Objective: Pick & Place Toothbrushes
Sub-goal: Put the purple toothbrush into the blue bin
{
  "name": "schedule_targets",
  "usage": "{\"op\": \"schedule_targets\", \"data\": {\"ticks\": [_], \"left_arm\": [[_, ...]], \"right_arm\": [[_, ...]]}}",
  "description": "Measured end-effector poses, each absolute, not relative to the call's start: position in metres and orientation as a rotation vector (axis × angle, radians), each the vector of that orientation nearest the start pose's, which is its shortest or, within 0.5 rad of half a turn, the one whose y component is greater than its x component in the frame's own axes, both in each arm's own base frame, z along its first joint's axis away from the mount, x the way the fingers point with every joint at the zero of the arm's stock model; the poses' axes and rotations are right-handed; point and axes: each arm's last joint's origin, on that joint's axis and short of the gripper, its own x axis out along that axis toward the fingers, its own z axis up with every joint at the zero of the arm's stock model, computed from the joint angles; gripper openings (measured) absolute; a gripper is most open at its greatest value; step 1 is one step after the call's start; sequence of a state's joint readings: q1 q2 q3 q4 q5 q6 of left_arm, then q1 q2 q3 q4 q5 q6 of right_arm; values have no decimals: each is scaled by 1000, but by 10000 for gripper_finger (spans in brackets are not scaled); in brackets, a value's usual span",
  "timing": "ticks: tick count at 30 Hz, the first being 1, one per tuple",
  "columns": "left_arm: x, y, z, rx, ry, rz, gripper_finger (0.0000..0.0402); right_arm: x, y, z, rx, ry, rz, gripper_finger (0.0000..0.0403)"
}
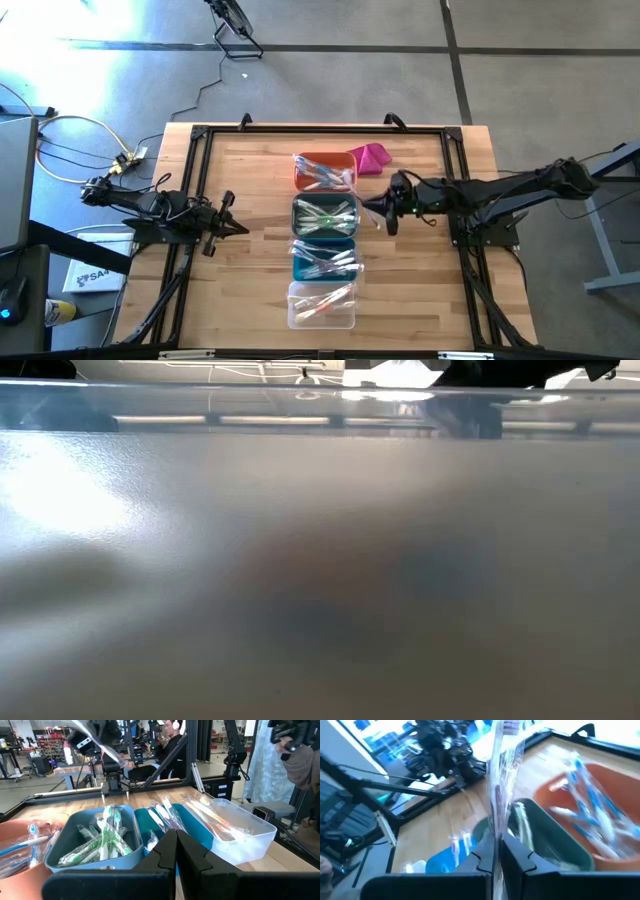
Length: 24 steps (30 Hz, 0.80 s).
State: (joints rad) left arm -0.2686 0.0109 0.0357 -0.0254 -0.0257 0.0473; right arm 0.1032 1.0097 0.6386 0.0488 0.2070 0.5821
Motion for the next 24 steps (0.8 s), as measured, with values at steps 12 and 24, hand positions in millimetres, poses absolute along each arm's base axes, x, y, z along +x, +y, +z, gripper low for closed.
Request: {"op": "schedule_targets", "data": {"ticks": [12,24], "left_arm": [[93,-25,172,47,-6,-243,1],[93,-25,172,45,-5,-243,1]], "right_arm": [[255,38,249,424,212,-74,7],[287,51,216,534,258,42,7]]}}
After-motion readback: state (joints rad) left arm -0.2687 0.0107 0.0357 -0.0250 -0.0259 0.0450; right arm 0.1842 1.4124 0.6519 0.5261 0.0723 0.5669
